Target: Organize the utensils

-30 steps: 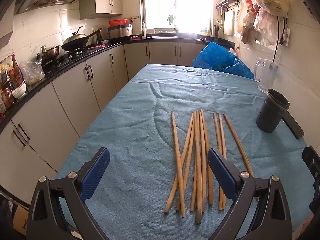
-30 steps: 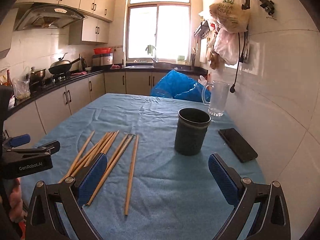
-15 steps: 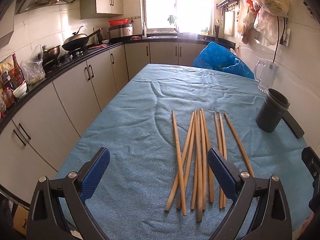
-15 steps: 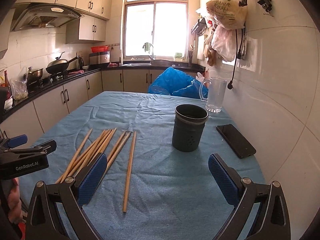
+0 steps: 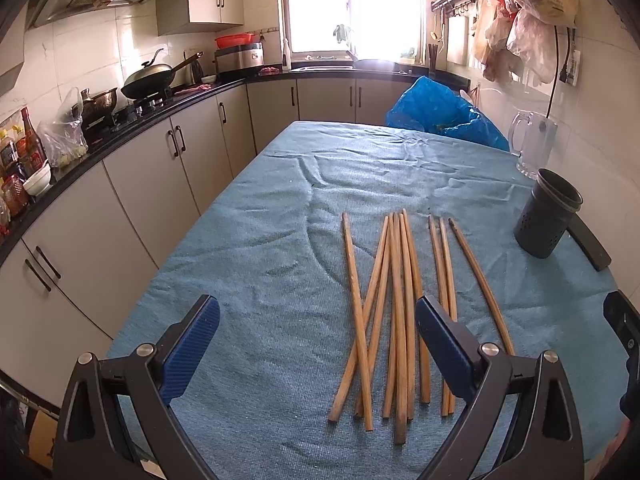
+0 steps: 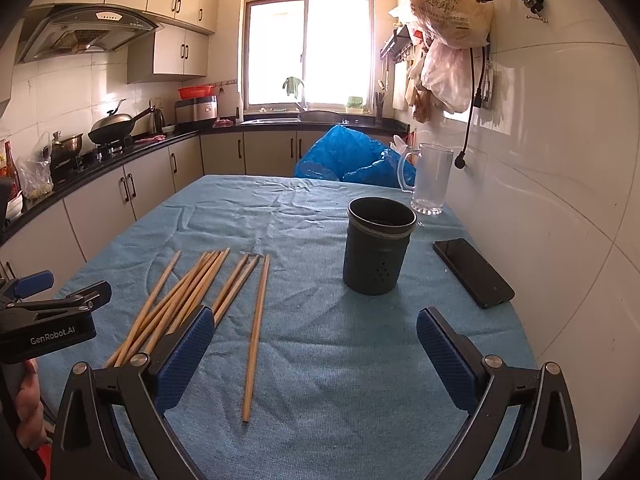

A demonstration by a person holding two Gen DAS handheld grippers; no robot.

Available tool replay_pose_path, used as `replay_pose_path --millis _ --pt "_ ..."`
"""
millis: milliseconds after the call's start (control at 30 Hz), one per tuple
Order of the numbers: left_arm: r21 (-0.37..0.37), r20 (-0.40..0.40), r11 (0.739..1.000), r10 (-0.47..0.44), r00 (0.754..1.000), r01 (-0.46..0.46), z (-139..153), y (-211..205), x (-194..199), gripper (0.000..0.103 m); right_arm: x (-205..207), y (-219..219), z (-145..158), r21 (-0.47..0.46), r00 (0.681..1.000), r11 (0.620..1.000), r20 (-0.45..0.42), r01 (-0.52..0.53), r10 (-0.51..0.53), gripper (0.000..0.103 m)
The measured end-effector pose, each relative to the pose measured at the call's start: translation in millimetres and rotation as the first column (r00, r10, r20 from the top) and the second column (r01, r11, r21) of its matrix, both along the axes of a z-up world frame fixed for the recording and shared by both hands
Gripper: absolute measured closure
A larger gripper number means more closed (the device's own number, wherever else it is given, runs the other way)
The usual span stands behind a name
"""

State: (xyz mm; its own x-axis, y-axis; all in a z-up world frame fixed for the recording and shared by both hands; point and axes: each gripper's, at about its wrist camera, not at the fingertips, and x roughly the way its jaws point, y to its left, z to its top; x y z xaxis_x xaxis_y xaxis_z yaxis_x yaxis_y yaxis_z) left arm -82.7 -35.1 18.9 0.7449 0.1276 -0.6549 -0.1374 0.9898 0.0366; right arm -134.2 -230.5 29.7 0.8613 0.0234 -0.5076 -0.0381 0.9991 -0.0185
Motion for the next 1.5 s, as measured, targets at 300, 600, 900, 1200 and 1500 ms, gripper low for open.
replay_pose_path --millis 300,600,900,1200,1500 --pt "-0.004 -0.005 1.000 -0.002 1.000 0.002 -1.6 1.7 -0.1 0.005 1.3 -1.6 0.1 0.002 1.000 1.000 -0.005 0.003 -0.003 0.000" --pt "-0.002 -0.007 1.000 -0.006 1.000 0.006 -3.2 1.2 0.2 0.005 2.1 -0.7 -0.9 -0.002 1.000 1.000 -0.007 0.000 0.000 0.000" --pt "0.000 -0.011 1.000 -0.009 1.000 0.009 -4.5 -0.3 1.7 0.005 3.2 0.5 -1.0 -0.001 1.000 1.000 -0.015 0.003 -0.003 0.000" --pt "-0.031 -0.057 0.999 -0.013 0.998 0.012 -13.5 10.4 11.8 0.005 14.0 -3.8 -6.1 0.001 0.999 1.000 -0.050 0.013 -0.013 0.000" --pt "-0.114 -0.157 0.993 -0.038 0.987 0.020 -20.6 40.4 46.2 0.007 45.2 -5.1 -9.4 0.003 0.988 1.000 -0.153 -0.018 0.018 0.021"
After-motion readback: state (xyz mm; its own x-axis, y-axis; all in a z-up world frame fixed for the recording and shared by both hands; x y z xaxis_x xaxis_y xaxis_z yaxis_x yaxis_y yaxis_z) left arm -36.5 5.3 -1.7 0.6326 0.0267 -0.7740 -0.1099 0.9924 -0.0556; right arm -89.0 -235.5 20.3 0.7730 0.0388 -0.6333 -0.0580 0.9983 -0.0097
